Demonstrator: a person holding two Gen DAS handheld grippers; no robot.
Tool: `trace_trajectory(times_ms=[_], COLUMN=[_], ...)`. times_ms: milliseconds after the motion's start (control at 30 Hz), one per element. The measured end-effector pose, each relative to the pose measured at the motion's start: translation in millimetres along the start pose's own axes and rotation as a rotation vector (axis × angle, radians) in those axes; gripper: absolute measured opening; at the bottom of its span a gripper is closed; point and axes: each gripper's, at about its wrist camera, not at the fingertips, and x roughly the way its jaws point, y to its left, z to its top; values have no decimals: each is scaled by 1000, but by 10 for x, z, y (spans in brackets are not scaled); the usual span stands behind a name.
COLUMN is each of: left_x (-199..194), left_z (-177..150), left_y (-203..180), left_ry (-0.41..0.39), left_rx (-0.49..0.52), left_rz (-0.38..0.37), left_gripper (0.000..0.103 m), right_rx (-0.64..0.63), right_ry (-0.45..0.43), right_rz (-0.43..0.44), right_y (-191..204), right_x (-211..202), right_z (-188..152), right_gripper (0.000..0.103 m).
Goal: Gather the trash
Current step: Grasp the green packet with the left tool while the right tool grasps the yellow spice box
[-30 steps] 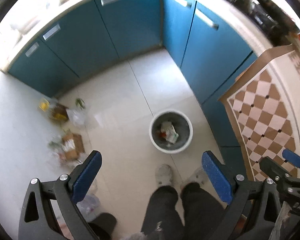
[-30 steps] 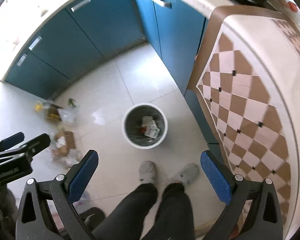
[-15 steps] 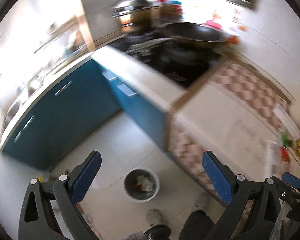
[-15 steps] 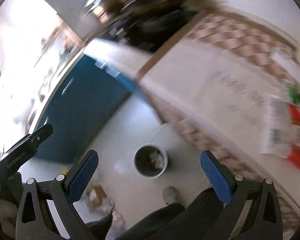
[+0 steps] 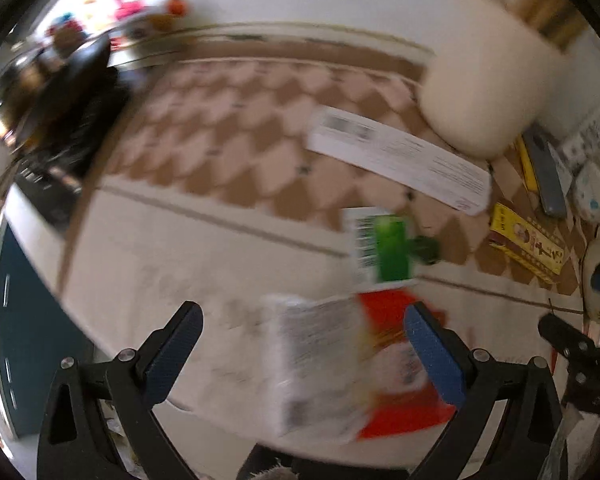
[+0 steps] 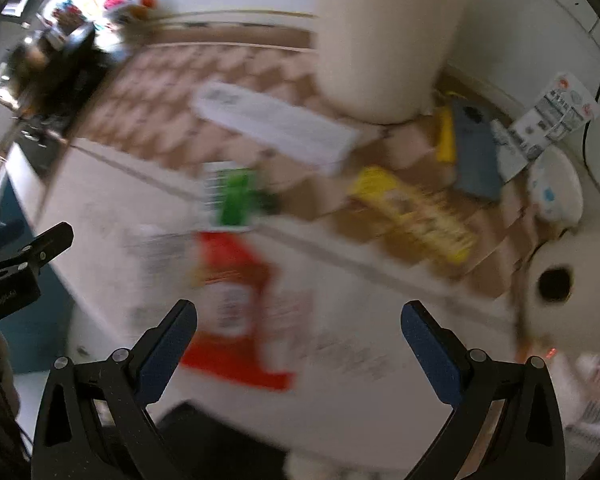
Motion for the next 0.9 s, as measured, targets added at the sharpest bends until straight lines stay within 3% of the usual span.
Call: trace_trajectory(times_ms=[200,433,467,567,700,767,900], left_x=[471,715,720,734,819,904,1129], left_z=[151,196,207,258,357,400,503], left_y=[-552,-556,-541,-460,-243,-164,-155], left_ry=[84,156,158,158,182,212,264], left_rx=[56,48,47,30,-49,-96,-134], left_rz=[63,86,90,101,83,33,-78], left_gripper=[103,103,103,103,103,102,102], right_rx=[-117,-226,-227,-138,183,341,320], right_ry=[137,188,187,178,203,209,186], right_rz=[-121,-171,-163,-123,61,190,168], right_y=[-697,-832,-828,-855,-1084,-1207,-1161], right_x=[766,1332,1356,1374,1328,1320,1314], right_z=[444,678,689,695,616,532,470], right_gripper=[103,102,96,90,90,90,90])
